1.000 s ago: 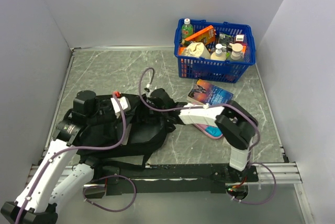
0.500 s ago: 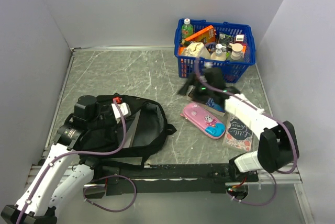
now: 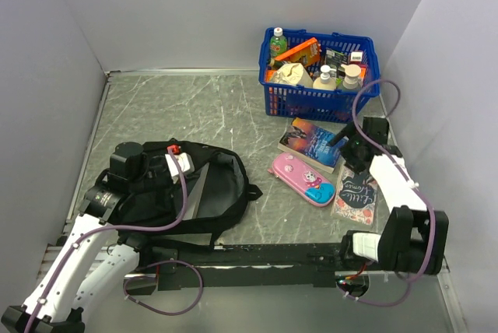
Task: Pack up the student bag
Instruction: Adjust the book at the center of the board.
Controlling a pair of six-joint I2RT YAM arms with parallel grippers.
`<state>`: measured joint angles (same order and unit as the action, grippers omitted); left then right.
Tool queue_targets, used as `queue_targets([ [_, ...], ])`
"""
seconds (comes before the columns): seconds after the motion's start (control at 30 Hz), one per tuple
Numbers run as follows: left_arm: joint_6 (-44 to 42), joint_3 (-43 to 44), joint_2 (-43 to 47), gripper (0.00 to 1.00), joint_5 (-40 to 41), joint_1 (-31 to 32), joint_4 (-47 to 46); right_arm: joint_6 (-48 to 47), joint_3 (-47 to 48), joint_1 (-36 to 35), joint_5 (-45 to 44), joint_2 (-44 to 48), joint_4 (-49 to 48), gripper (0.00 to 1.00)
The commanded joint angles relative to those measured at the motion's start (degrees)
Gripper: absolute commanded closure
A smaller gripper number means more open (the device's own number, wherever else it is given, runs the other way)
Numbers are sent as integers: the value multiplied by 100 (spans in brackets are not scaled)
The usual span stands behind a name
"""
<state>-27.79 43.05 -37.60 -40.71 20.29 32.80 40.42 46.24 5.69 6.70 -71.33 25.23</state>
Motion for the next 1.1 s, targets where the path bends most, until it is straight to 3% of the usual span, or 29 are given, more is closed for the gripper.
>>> queue_targets([
  [0.0, 11, 90, 52, 99, -157, 10, -238, 27, -351, 336, -222, 567, -61, 0],
  [0.13, 54, 55, 60, 99, -165, 10, -326, 27, -326, 345, 172, 437, -98, 0],
  [0.33, 37, 72, 34, 99, -139, 10, -353, 1193, -1300, -138, 666, 611, -1072, 0],
  [0.73, 37, 178, -10, 99, -86, 10, -265, 2303, -1425, -947, -863, 173, -1811, 0],
  [1.07, 19, 257, -80, 99, -34, 10, -230, 2189, -995, -991, -1811, -478, -1829, 3],
])
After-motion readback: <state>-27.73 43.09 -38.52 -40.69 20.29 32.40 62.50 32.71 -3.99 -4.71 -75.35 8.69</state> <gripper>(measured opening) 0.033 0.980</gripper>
